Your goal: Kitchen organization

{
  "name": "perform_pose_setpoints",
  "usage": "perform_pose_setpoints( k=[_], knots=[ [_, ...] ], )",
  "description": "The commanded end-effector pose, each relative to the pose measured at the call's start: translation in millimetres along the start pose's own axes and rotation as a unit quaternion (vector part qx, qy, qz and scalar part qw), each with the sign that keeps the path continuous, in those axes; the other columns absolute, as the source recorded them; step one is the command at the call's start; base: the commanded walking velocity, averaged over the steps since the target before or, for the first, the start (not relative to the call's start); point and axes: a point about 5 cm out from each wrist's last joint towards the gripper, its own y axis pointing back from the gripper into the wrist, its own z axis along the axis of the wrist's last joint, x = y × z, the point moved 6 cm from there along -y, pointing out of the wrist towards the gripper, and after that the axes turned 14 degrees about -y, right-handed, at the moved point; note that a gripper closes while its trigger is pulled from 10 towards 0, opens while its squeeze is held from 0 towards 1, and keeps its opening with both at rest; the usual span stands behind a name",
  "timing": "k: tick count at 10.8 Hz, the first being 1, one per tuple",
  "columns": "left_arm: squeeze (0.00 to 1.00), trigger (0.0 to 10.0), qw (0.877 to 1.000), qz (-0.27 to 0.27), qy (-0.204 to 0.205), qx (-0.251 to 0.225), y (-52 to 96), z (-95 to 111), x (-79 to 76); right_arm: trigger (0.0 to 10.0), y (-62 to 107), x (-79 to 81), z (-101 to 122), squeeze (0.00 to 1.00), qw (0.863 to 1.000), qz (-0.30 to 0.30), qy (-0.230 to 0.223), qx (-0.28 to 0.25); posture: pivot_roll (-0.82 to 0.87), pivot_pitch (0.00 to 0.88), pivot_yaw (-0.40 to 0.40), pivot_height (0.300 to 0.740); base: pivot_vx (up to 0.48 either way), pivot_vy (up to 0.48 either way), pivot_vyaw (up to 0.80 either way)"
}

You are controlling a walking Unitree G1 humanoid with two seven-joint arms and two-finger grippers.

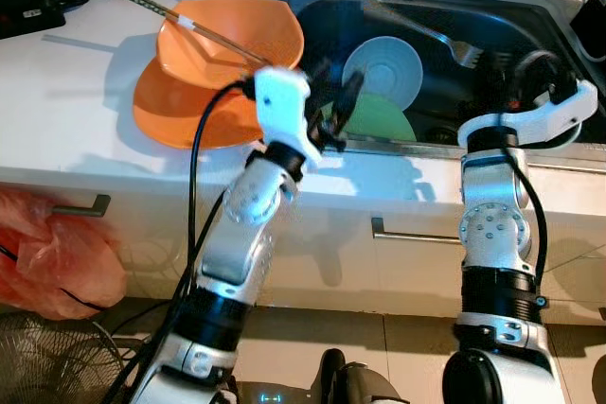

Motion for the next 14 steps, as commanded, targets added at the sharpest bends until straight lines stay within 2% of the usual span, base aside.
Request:
perform_pose_setpoints(
  k=[1,3,4,6,8,10,12,14],
  knots=[
    [0.00,10.0,1.000,-0.012,-0.016,0.005,3.7,-5,-10.2,10.0,0.6,-3.2,2,0.00,0.999,-0.001,0.033,-0.005,0.12,0.173,-0.063,0.740,0.000,0.000,0.00],
    [0.00,10.0,1.000,-0.012,-0.018,0.013,7.1,-11,-12.8,10.0,0.7,-5.3,-1,0.00,0.997,0.004,0.072,-0.006,0.12,0.171,-0.065,0.740,0.000,0.000,0.00],
    [0.00,10.0,0.999,-0.019,-0.023,0.018,8.1,-15,-17.5,10.0,2.1,-6.8,-7,0.00,0.993,0.011,0.115,0.003,0.12,0.175,-0.066,0.740,0.000,0.000,0.00],
    [0.00,10.0,0.998,-0.032,-0.034,0.034,12.6,-27,-26.9,10.0,4.9,-12.2,-15,0.00,0.988,0.010,0.153,0.015,0.12,0.182,-0.068,0.740,0.000,0.000,0.00],
    [0.00,10.0,0.998,-0.034,-0.029,0.039,14.7,-30,-27.0,10.0,4.9,-16.7,-17,0.00,0.986,0.008,0.164,0.019,0.12,0.185,-0.068,0.740,0.000,0.000,0.00],
    [0.00,10.0,0.998,-0.053,-0.019,0.042,18.3,-30,-29.8,10.0,2.5,-28.0,-19,0.00,0.982,0.001,0.186,0.031,0.13,0.190,-0.069,0.740,0.000,0.000,0.00],
    [0.00,10.0,0.995,-0.083,-0.025,0.050,21.8,-33,-36.5,10.0,1.6,-26.5,-23,0.00,0.980,0.011,0.197,0.041,0.12,0.190,-0.069,0.740,0.000,0.000,0.00],
    [0.00,10.0,0.995,-0.082,-0.031,0.057,20.6,-36,-31.4,10.0,0.0,-25.2,-33,0.00,0.976,0.023,0.206,0.060,0.12,0.189,-0.066,0.740,0.000,0.000,0.00]
  ],
)
